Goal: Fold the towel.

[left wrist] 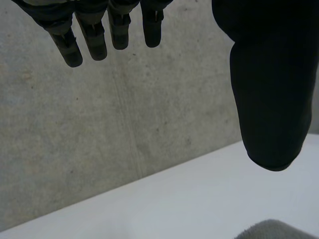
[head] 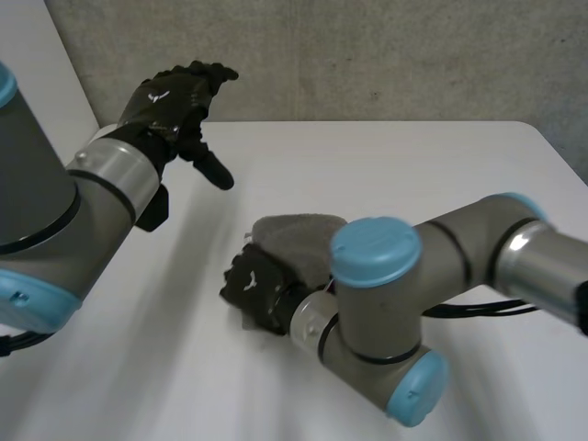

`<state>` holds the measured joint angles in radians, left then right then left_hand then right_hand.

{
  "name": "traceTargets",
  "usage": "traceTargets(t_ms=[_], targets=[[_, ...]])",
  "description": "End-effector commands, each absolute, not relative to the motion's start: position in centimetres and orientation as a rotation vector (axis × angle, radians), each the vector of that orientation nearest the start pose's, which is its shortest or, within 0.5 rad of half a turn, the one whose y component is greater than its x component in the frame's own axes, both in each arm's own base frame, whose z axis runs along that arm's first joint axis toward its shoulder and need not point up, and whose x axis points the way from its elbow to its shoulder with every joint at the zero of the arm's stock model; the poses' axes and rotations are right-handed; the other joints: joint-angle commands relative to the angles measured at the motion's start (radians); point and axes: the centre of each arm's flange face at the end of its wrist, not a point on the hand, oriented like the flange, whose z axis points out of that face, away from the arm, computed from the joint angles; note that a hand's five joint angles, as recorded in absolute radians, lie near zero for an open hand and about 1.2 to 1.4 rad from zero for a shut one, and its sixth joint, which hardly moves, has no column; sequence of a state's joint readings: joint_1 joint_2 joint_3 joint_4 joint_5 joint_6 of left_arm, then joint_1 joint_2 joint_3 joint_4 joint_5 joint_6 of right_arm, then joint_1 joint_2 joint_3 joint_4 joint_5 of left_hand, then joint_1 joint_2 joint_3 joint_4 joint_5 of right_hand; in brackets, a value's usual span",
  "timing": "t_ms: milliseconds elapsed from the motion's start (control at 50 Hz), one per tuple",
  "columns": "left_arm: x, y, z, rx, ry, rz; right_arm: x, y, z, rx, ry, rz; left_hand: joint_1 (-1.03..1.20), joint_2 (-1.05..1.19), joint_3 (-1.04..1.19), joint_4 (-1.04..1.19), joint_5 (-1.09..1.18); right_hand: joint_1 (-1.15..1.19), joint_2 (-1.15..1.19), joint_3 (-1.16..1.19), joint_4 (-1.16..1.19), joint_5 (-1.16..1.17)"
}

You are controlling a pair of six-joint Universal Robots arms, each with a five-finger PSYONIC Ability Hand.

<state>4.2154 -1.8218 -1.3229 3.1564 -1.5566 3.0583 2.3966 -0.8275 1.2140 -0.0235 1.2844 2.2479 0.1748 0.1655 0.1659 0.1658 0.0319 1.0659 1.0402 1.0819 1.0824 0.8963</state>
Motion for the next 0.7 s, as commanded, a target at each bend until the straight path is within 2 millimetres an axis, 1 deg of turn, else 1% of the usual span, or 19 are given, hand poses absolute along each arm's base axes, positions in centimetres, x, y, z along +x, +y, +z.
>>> traceTargets(t_ms=[20,40,60,100,120,140,160,200,220,240,320,340,380,400,440,500,540,600,700], targets=[[-30.1,-26.4,30.2,0.549,2.507,-2.48,40.6,-17.3,14.1,-1.842,1.576,-1.656,0.0,0.009,0.009,0.009,-0.032,-0.891,-0.866,-0.907,-0.908,-0.896],[-30.6,-26.4,29.7,0.565,2.526,-2.463,40.0,-17.6,15.3,-1.74,1.644,-1.682,0.0,0.009,0.009,0.009,-0.032,-0.891,-0.866,-0.907,-0.908,-0.896],[-31.0,-26.5,29.0,0.581,2.55,-2.439,39.9,-17.6,15.4,-1.739,1.644,-1.683,0.0,0.009,0.009,0.009,-0.032,-0.891,-0.866,-0.907,-0.908,-0.896],[-31.4,-26.5,28.4,0.591,2.567,-2.421,37.9,-18.1,17.2,-1.547,1.764,-1.685,0.0,0.009,0.009,0.009,-0.032,-0.891,-0.866,-0.907,-0.908,-0.896],[-31.4,-26.5,28.4,0.591,2.568,-2.421,37.9,-18.1,17.2,-1.546,1.765,-1.685,0.0,0.009,0.009,0.009,-0.032,-0.891,-0.866,-0.907,-0.908,-0.896],[-31.7,-26.7,27.8,0.599,2.583,-2.404,36.6,-18.6,17.9,-1.463,1.82,-1.679,0.0,0.009,0.009,0.009,-0.032,-0.891,-0.866,-0.907,-0.908,-0.896],[-31.9,-26.9,27.1,0.599,2.603,-2.38,36.6,-18.6,17.9,-1.462,1.821,-1.679,0.0,0.009,0.009,0.009,-0.032,-0.891,-0.866,-0.907,-0.908,-0.896],[-32.0,-27.1,26.2,0.603,2.627,-2.349,34.0,-19.8,18.7,-1.303,1.947,-1.66,0.0,0.009,0.009,0.009,-0.032,-0.891,-0.866,-0.907,-0.908,-0.896],[-32.2,-27.2,25.2,0.603,2.654,-2.313,34.0,-19.9,18.7,-1.303,1.947,-1.66,0.0,0.009,0.009,0.009,-0.032,-0.891,-0.866,-0.907,-0.908,-0.896],[-32.2,-27.2,25.2,0.603,2.655,-2.313,32.8,-20.4,18.9,-1.233,1.999,-1.65,0.0,0.009,0.009,0.009,-0.032,-0.891,-0.866,-0.907,-0.908,-0.896],[-32.7,-26.7,21.7,0.632,2.763,-2.168,30.4,-21.7,18.6,-1.091,2.137,-1.55,0.0,0.009,0.009,0.009,-0.032,-0.891,-0.866,-0.907,-0.908,-0.896],[-32.7,-26.7,21.7,0.632,2.763,-2.167,30.4,-21.7,18.6,-1.091,2.137,-1.55,0.0,0.009,0.009,0.009,-0.032,-0.891,-0.866,-0.907,-0.908,-0.896],[-32.9,-25.6,19.1,0.681,2.83,-2.052,30.0,-22.1,18.4,-1.073,2.162,-1.504,0.0,0.009,0.009,0.009,-0.032,-0.891,-0.866,-0.907,-0.908,-0.896],[-32.9,-25.6,19.1,0.681,2.831,-2.051,29.7,-22.5,18.0,-1.062,2.175,-1.469,0.0,0.009,0.009,0.009,-0.032,-0.891,-0.866,-0.907,-0.908,-0.896],[-33.1,-24.9,17.1,0.717,2.862,-1.981,29.7,-22.7,17.2,-1.062,2.183,-1.429,0.0,0.009,0.009,0.009,-0.032,-0.891,-0.866,-0.907,-0.908,-0.896],[-33.4,-24.5,16.3,0.741,2.866,-1.969,30.0,-23.4,16.0,-1.062,2.194,-1.391,0.0,0.009,0.009,0.009,-0.032,-0.891,-0.866,-0.907,-0.908,-0.896],[-33.5,-24.1,14.6,0.761,2.882,-1.93,30.3,-23.8,15.4,-1.056,2.199,-1.38,0.0,0.01,0.009,0.01,-0.031,-0.891,-0.866,-0.907,-0.908,-0.896],[-33.5,-24.1,13.3,0.76,2.891,-1.902,30.9,-24.8,14.0,-1.01,2.197,-1.369,0.001,0.01,0.009,0.01,-0.031,-0.891,-0.866,-0.907,-0.908,-0.896],[-33.5,-24.0,12.5,0.768,2.906,-1.862,31.4,-25.7,12.8,-0.929,2.19,-1.381,0.0,0.009,0.009,0.009,-0.032,-0.891,-0.866,-0.907,-0.908,-0.896]])
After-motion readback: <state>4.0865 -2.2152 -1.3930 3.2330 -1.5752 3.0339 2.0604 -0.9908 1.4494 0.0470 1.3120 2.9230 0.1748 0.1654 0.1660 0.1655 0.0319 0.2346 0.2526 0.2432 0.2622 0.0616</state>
